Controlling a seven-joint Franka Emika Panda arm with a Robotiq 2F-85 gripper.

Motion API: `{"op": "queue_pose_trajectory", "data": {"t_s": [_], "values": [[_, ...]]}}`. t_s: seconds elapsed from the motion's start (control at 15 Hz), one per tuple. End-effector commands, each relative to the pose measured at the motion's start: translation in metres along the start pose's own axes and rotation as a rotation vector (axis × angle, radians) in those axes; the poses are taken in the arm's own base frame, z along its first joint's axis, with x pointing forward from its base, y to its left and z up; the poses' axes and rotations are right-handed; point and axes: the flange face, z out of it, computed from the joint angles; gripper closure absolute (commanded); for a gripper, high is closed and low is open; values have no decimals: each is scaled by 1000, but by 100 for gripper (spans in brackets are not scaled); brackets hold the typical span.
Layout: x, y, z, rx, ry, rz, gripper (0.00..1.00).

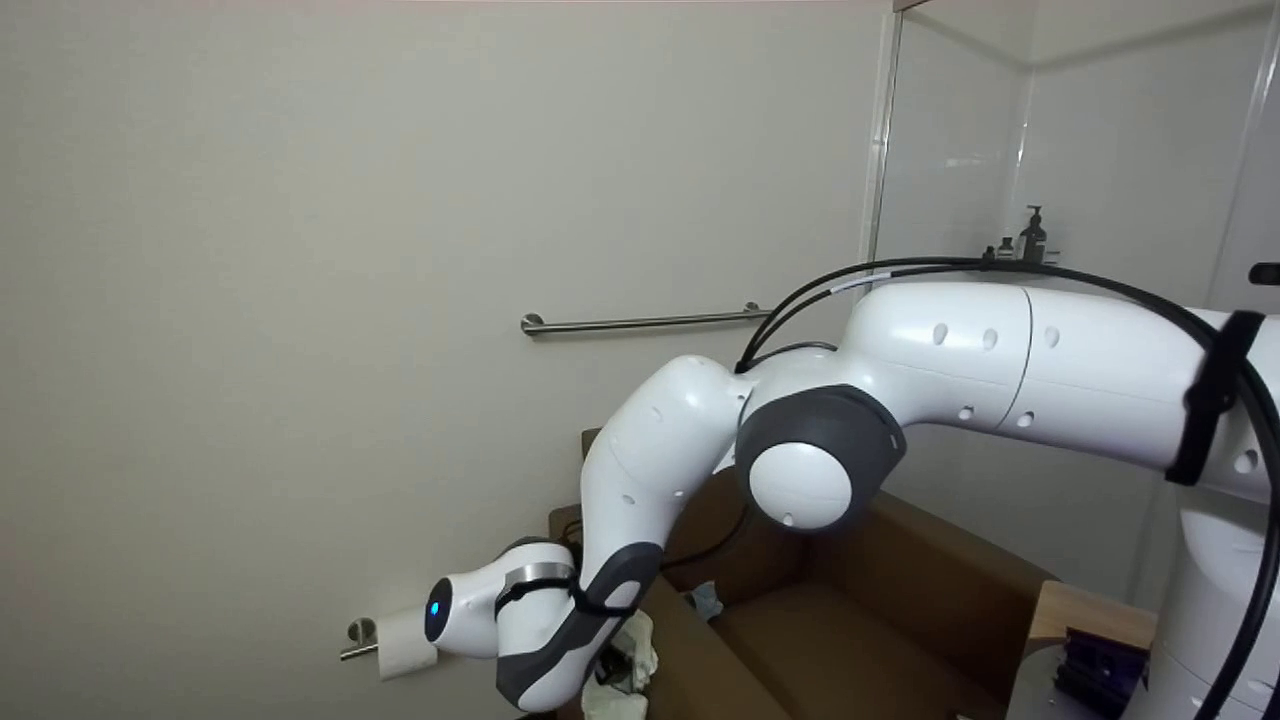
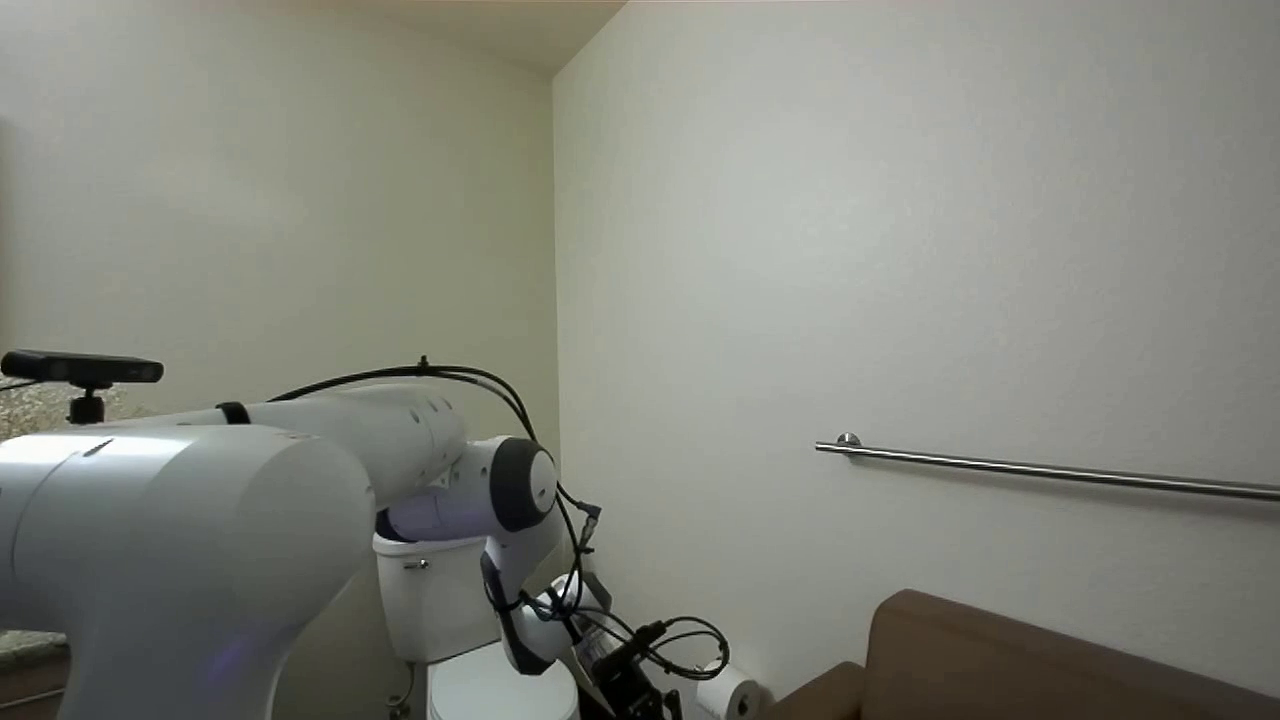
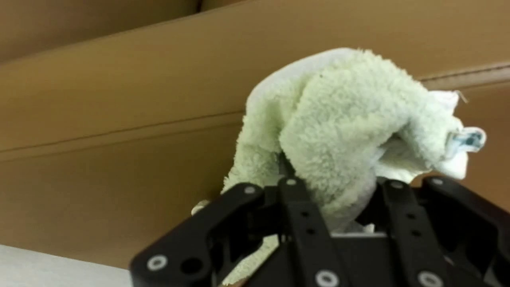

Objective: Wipe the side of the chair with the cloth on the armrest

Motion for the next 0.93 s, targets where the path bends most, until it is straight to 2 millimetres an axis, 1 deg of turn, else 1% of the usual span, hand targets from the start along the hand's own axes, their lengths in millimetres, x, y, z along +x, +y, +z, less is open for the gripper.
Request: {"op": "queue_pose_trajectory", "data": {"t_s": [0.0, 0.07, 0.2, 0.33, 0.47, 0.67, 0.73, 0.87], "values": [[-17, -41, -7, 114, -44, -149, 92], [-18, -58, -7, 139, -48, -185, 92], [-23, -83, -14, 186, -48, -257, 92], [-32, -109, -22, 240, -51, -327, 92], [-42, -128, -33, 292, -52, -402, 92], [-52, -141, -49, 373, -57, -514, 92], [-56, -143, -50, 408, -64, -546, 92], [-58, -148, -46, 487, -87, -598, 92]]}}
